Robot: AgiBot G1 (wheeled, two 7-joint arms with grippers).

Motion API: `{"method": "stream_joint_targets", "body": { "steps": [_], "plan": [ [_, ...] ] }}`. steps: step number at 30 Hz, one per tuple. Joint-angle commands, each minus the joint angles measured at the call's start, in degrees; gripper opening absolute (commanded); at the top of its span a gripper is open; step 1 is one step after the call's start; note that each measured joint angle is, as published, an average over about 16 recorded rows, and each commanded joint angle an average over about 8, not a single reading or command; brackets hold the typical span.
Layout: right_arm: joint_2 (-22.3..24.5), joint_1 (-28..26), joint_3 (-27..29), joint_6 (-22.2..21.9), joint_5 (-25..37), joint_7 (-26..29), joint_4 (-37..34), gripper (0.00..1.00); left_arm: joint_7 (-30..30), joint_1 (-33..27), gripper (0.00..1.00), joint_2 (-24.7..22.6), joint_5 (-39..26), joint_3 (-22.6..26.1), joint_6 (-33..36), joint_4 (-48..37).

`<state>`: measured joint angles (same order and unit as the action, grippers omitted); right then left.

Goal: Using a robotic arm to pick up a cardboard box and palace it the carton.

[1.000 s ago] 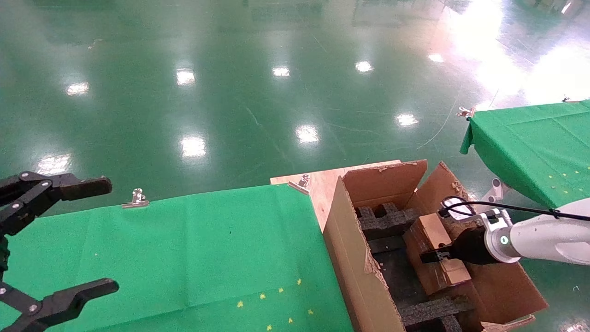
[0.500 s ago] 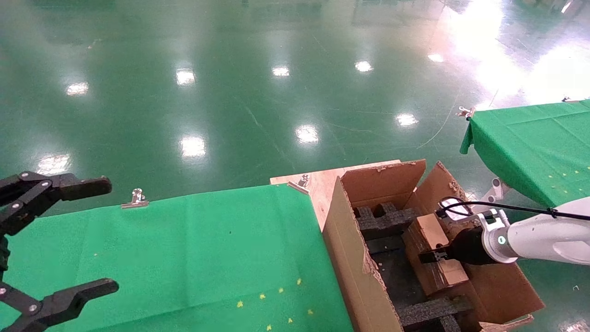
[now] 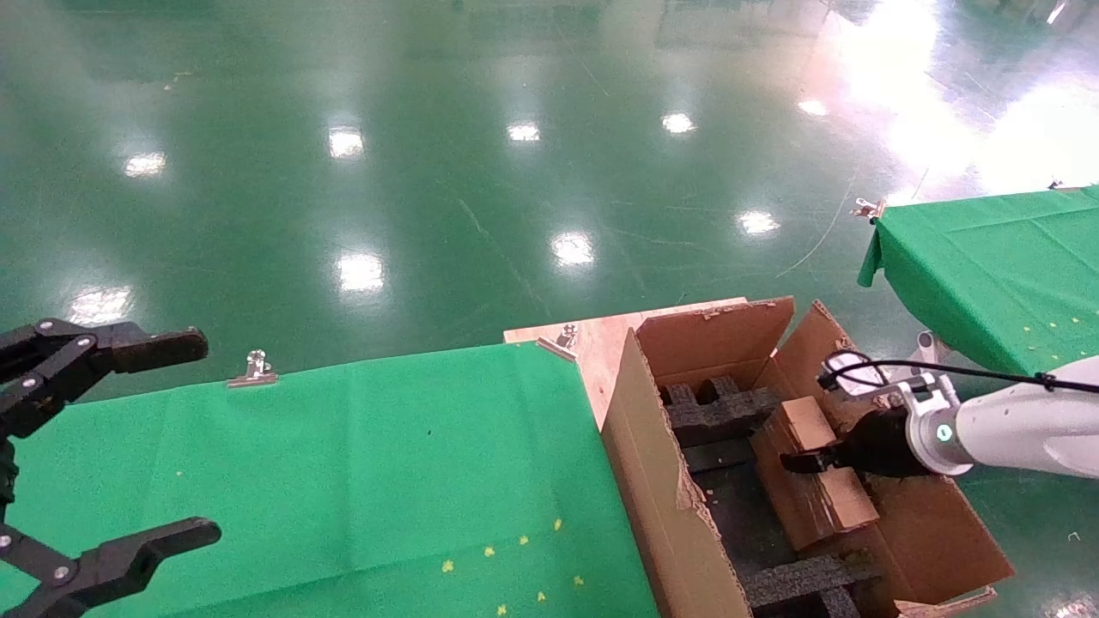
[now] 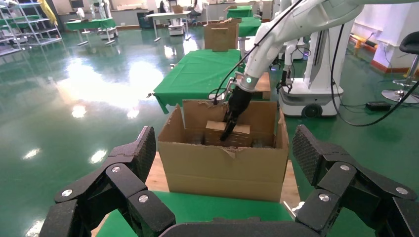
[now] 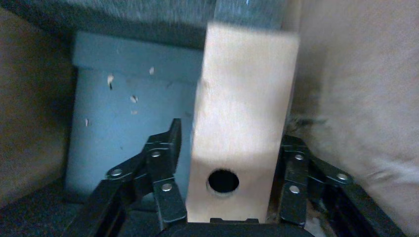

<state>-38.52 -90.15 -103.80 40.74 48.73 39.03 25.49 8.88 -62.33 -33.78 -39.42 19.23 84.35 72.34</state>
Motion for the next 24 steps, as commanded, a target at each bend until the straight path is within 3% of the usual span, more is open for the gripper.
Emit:
{"method": "stream_joint_targets", "body": {
  "steps": [1,9,16,20,24],
  "plan": [
    [0.4,-0.5,0.0,-0.1,0.2,-0.2,0.5,1.00,0.0,0.0,1.00,0.0,0.0,0.0,0.0,0.0],
    [3.0,-6.4,0.3,-2.0,2.6,-1.7,6.0,1.00,0.0,0.0,1.00,0.0,0.0,0.0,0.0,0.0],
    [6.4,-14.0,2.1,-2.2,4.0,-3.4,16.1,1.00,0.0,0.0,1.00,0.0,0.0,0.0,0.0,0.0],
    [8.8,-18.0,4.7,0.1,1.8,-5.1,23.6,1.00,0.0,0.0,1.00,0.0,0.0,0.0,0.0,0.0],
    [10.9,-19.4,8.5,5.5,-4.4,-9.2,29.7,1.00,0.0,0.0,1.00,0.0,0.0,0.0,0.0,0.0]
  ]
}}
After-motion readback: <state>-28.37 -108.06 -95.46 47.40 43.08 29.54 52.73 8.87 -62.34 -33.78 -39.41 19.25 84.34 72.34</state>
